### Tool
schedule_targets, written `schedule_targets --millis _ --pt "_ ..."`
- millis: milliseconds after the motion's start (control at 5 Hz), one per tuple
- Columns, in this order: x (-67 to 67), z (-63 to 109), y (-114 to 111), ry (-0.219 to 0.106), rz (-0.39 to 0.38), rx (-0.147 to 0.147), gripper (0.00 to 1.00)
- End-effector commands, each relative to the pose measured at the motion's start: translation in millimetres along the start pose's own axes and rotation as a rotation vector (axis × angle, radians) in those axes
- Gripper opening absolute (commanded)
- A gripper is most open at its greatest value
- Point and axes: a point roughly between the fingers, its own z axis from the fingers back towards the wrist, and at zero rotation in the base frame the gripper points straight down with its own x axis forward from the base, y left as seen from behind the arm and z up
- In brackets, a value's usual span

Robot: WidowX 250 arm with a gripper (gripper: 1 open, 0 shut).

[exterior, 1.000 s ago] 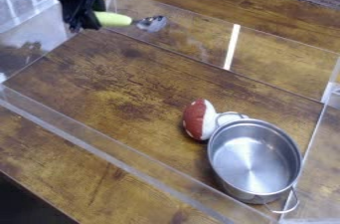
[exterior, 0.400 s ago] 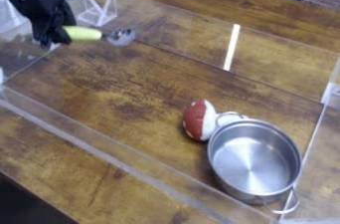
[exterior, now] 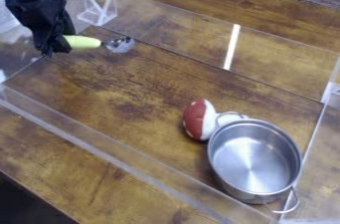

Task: Move the green spoon to the left

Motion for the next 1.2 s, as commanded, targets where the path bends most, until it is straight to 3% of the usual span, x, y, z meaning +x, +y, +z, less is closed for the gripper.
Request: schedule_targets --millis 0,200,1000 --pt "-1.7 7.8 -4.8 -0.007 0.014 -0.029 0.00" --pt "-2.2 9.5 -6.8 -0.010 0.010 -0.025 1.00" --pt "-8.6 30.5 -28.4 -0.003 -0.005 -0.006 1.00"
